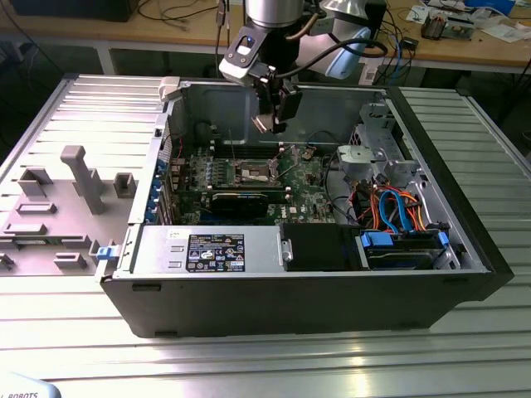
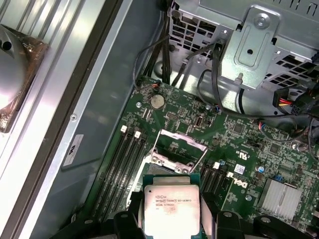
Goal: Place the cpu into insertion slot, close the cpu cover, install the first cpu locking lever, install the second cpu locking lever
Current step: 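Place the cpu into insertion slot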
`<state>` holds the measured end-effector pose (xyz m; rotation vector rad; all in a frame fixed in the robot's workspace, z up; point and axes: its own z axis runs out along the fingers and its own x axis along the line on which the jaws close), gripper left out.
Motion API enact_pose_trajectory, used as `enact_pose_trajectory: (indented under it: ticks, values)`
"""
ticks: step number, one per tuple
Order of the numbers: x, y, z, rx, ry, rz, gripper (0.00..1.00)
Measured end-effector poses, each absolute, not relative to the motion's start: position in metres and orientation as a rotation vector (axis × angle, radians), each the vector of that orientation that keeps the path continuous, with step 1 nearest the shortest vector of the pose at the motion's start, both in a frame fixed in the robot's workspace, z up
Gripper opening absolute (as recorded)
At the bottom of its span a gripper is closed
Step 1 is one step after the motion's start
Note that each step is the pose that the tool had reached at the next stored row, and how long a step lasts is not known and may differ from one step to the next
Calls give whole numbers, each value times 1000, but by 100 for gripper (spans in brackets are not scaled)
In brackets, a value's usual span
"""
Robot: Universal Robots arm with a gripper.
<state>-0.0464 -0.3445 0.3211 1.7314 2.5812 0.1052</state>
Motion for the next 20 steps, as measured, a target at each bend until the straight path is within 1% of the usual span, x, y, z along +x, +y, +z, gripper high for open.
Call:
enact_pose_trajectory:
  ticks: [13, 20]
  values:
    - [-47, -344, 320, 1737, 2577, 106, 54]
    - [-47, -345, 319, 1839, 2502, 103, 54]
